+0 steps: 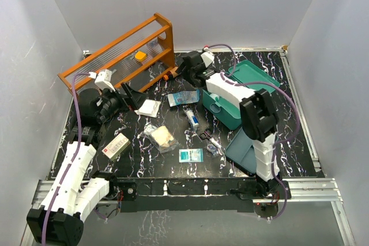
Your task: Organize the medicine kit
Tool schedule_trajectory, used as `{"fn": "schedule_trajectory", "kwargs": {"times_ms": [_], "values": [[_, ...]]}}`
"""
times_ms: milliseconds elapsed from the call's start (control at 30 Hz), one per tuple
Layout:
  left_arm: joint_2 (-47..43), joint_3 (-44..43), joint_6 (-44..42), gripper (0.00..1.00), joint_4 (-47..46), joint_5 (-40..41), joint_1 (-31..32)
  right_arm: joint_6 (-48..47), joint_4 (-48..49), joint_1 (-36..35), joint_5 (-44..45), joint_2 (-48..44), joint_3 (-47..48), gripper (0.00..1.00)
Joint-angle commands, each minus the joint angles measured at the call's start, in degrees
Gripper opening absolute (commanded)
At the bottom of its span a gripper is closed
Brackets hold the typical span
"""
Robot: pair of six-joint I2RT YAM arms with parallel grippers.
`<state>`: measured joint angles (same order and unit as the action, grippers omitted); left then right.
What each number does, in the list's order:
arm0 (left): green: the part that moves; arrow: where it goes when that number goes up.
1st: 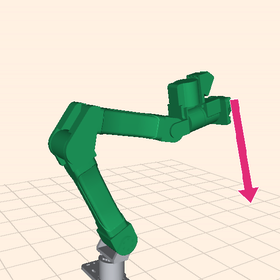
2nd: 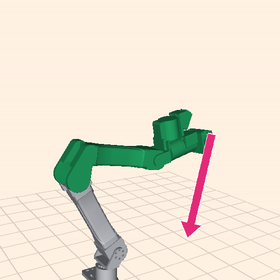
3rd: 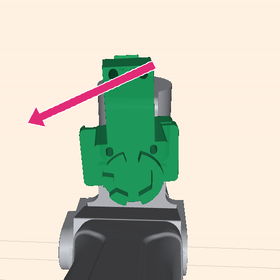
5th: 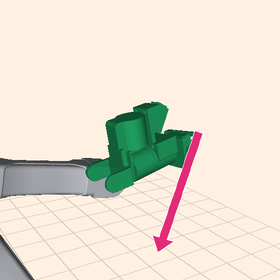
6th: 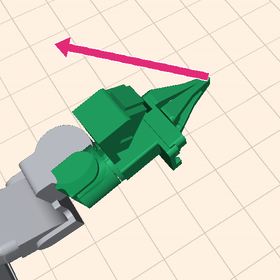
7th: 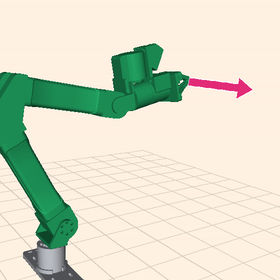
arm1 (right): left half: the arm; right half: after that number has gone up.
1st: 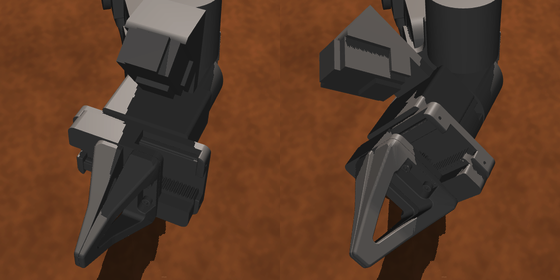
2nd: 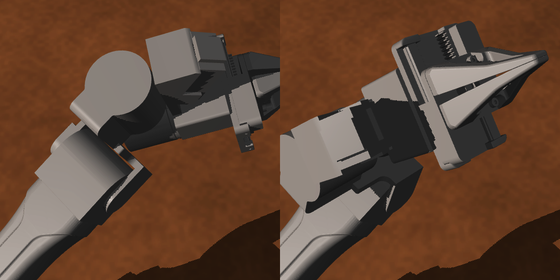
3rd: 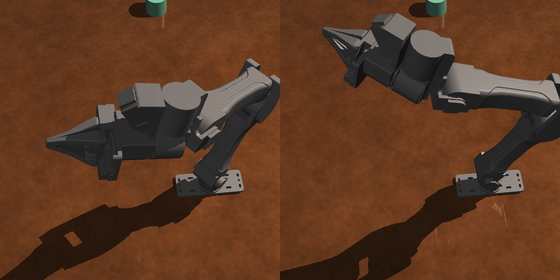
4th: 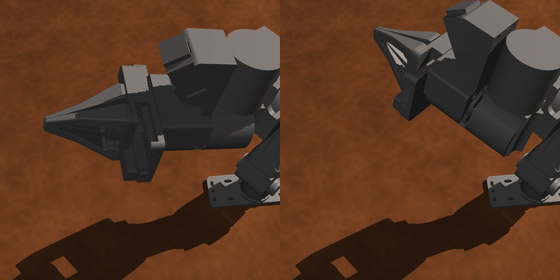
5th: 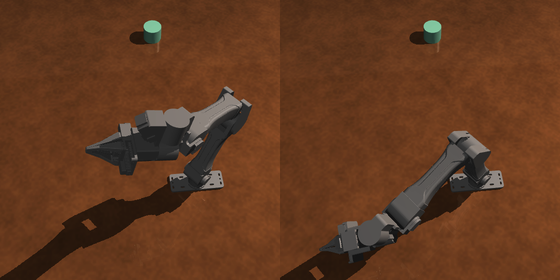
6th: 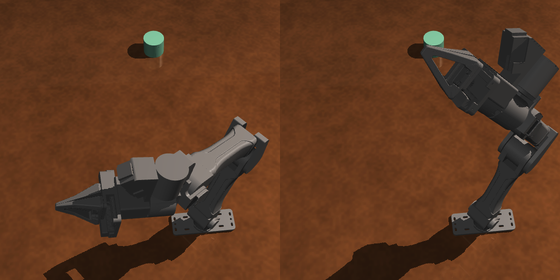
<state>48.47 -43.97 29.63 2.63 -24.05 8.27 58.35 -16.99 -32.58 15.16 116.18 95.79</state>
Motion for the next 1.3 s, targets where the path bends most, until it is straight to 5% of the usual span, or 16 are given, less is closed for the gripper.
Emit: {"fn": "schedule_trajectory", "kwargs": {"times_ms": [0, 433, 1033, 1267], "values": [[-2.44, 1.25, 0.79, 0.99, 3.14, 3.90, 0.16, 4.74, -3.05, -0.96, 9.25, 5.43, 7.59, 0.60], [-2.73, 2.27, 0.12, 0.99, 5.45, 3.48, 0.16, -0.58, -0.05, -0.87, 7.25, 19.63, 19.83, 0.76], [-1.87, 1.19, 0.41, 0.99, 7.18, 6.56, 0.16, -8.33, 2.70, -0.12, 9.37, 32.17, 29.24, 0.66], [-1.15, 0.98, -0.45, 0.99, 6.70, 6.80, 0.16, -14.98, 2.40, 0.01, 6.39, 32.71, 29.52, 0.74]]}}
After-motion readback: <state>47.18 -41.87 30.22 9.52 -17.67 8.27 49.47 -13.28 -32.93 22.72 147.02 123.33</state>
